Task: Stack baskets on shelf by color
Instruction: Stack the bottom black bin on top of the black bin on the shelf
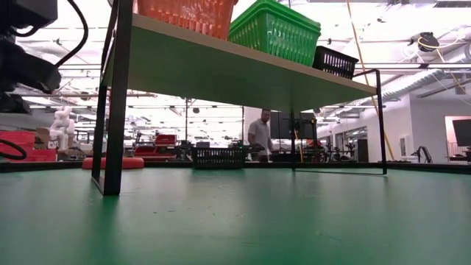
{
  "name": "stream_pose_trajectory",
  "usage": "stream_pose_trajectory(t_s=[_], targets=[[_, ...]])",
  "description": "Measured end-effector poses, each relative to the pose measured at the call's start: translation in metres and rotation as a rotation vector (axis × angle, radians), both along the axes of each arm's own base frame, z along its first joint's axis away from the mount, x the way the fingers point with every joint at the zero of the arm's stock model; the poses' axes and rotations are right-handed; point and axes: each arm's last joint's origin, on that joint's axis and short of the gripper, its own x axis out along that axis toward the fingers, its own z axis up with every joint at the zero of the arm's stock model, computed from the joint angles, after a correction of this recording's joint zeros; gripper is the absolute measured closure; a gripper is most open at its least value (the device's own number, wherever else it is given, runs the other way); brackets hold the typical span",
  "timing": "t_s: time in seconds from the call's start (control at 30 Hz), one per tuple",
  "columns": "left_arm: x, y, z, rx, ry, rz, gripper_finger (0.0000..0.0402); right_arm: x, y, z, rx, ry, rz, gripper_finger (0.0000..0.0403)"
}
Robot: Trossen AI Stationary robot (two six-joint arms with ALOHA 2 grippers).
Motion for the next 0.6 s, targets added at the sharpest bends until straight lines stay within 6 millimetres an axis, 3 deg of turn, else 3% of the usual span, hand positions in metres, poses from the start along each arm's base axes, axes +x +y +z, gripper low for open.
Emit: stream_pose_trajectory(t_s=[0.1,0.23,0.6], targets=[[0.002,-0.002,0.005,-0.031,-0.002,-0.005,0.0386,0.0,0.0,0.0,0.002,0.001,-0.001,0.0192],[0.007,-0.006,0.03,-0.108,-0.019,-0.003,0.0388,0.0,-0.001,-0.002,0.016,0.026,-0.052,0.0192],[0.0,-0.004,0.159,-0.205,-0.092,0.143,0.0394,0.026,0.001,-0.009,0.003,0.092,-0.091,0.0193]])
